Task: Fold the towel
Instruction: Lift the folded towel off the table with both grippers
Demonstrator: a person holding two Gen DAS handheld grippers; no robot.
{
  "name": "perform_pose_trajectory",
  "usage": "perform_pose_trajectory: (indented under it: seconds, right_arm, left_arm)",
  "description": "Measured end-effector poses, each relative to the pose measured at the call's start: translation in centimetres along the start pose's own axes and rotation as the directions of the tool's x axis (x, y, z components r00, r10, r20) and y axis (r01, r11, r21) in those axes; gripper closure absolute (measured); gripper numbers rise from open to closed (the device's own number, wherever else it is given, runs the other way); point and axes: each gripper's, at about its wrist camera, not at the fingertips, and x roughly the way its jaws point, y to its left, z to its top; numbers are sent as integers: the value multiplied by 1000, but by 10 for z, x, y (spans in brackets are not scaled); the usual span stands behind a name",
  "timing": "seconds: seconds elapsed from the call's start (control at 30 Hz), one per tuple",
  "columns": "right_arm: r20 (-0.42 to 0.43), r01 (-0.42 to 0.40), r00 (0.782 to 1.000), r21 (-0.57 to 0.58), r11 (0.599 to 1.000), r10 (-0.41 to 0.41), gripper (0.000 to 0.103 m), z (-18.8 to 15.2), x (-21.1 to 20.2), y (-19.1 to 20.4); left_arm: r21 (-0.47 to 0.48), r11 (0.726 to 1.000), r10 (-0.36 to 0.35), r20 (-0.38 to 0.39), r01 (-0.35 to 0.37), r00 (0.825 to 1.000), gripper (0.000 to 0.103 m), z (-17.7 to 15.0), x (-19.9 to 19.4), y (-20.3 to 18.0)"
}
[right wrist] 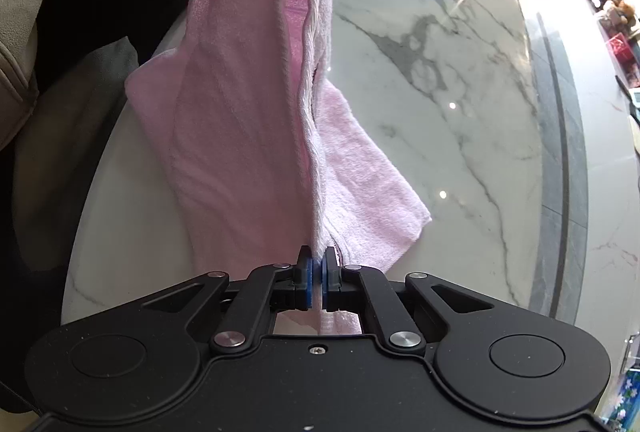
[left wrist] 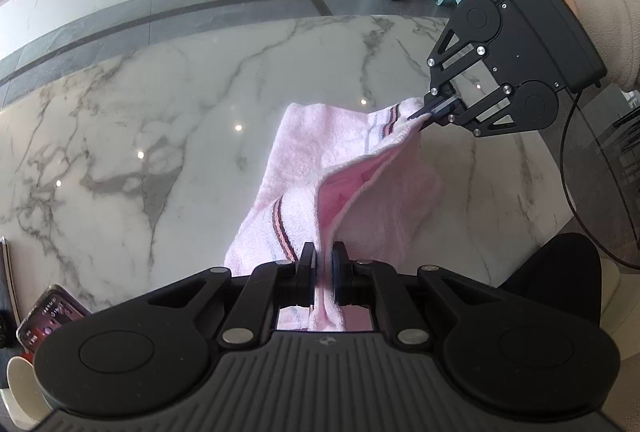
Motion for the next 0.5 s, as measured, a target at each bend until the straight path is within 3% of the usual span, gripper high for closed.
perform_pose_trajectory:
  seconds: [0.3,0.5]
  right_arm:
    - [-64,174,983,75,982,-170,101,-12,-86,37]
    - [-95,256,965,118,960,-246,101,-16,-112,47]
  left_arm:
    - [149,985,77,77,-88,994,96,24,-34,-49]
    - [226,964,116,111,-139,987,96,39,-39,-70]
